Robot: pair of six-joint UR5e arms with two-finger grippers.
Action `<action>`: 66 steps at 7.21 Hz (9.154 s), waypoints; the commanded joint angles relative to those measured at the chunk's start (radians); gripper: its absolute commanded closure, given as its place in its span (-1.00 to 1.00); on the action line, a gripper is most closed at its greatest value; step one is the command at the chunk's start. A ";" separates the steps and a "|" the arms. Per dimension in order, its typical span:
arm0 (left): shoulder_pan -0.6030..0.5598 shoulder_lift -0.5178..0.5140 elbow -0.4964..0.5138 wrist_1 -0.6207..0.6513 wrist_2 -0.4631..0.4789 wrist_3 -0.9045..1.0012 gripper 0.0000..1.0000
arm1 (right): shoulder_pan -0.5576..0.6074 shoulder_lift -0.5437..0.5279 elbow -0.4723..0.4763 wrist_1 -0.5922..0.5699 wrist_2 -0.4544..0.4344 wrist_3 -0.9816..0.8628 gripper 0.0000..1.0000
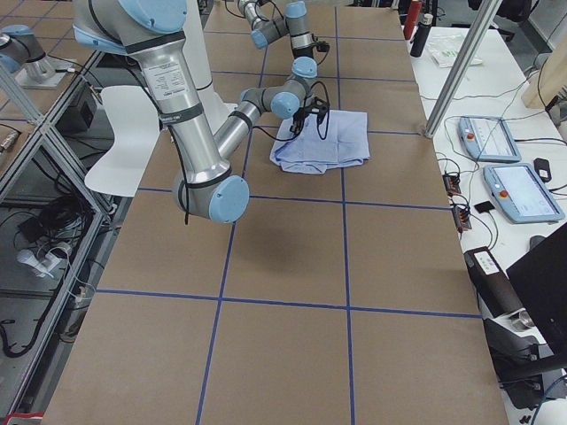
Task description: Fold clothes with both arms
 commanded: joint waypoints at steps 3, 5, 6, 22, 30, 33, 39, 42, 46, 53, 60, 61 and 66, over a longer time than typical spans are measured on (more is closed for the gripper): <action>-0.044 -0.025 0.072 -0.062 -0.001 0.051 1.00 | 0.092 0.169 -0.247 0.008 0.002 -0.062 1.00; -0.068 -0.056 0.130 -0.091 -0.001 0.074 1.00 | 0.124 0.230 -0.315 0.008 0.002 -0.091 1.00; -0.084 -0.097 0.217 -0.140 -0.001 0.074 1.00 | 0.144 0.236 -0.317 0.008 0.005 -0.108 1.00; -0.173 -0.210 0.538 -0.314 -0.055 0.104 1.00 | 0.201 0.368 -0.610 0.135 0.025 -0.174 1.00; -0.223 -0.211 0.538 -0.309 -0.058 0.107 0.52 | 0.250 0.385 -0.590 0.164 0.102 -0.231 -1.00; -0.272 -0.207 0.522 -0.286 -0.163 0.112 -0.56 | 0.241 0.337 -0.564 0.210 0.096 -0.326 -1.00; -0.274 -0.210 0.428 -0.186 -0.156 0.111 -0.85 | 0.172 0.236 -0.610 0.405 0.062 -0.445 -0.96; -0.274 -0.211 0.420 -0.186 -0.156 0.111 -0.85 | 0.169 0.254 -0.676 0.449 0.045 -0.468 -0.75; -0.274 -0.210 0.420 -0.186 -0.156 0.111 -0.85 | 0.136 0.250 -0.674 0.449 0.053 -0.465 -0.29; -0.274 -0.211 0.403 -0.186 -0.157 0.107 -0.84 | 0.142 0.234 -0.667 0.440 0.059 -0.470 0.42; -0.276 -0.210 0.393 -0.179 -0.157 0.101 -0.81 | 0.219 0.265 -0.650 0.448 0.064 -0.487 1.00; -0.276 -0.210 0.393 -0.179 -0.157 0.100 -0.81 | 0.215 0.283 -0.683 0.449 -0.005 -0.513 1.00; -0.276 -0.208 0.393 -0.179 -0.157 0.100 -0.81 | 0.178 0.293 -0.728 0.449 -0.090 -0.516 0.26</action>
